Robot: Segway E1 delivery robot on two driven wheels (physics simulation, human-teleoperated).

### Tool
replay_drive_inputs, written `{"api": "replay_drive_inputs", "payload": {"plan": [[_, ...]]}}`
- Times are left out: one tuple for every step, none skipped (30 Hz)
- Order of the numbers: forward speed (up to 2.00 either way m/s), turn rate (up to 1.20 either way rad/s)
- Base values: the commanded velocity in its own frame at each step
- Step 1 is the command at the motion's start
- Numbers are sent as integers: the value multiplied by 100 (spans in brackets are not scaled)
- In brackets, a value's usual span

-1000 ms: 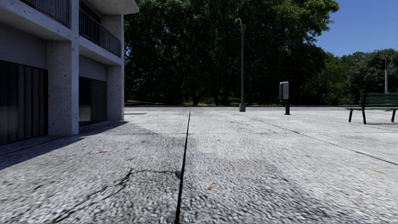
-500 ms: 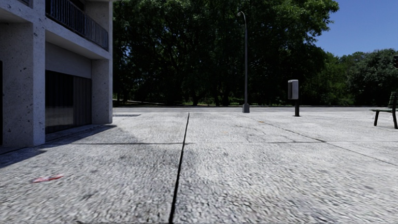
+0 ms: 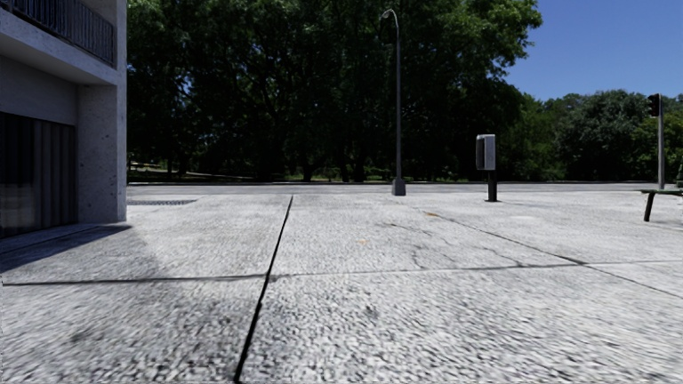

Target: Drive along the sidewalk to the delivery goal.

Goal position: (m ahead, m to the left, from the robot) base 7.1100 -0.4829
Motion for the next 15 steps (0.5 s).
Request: {"api": "replay_drive_inputs", "payload": {"plan": [[200, 0], [200, 0], [200, 0], [200, 0], [200, 0], [200, 0], [200, 0], [200, 0], [200, 0], [200, 0], [200, 0], [200, 0], [200, 0], [200, 0], [200, 0]]}}
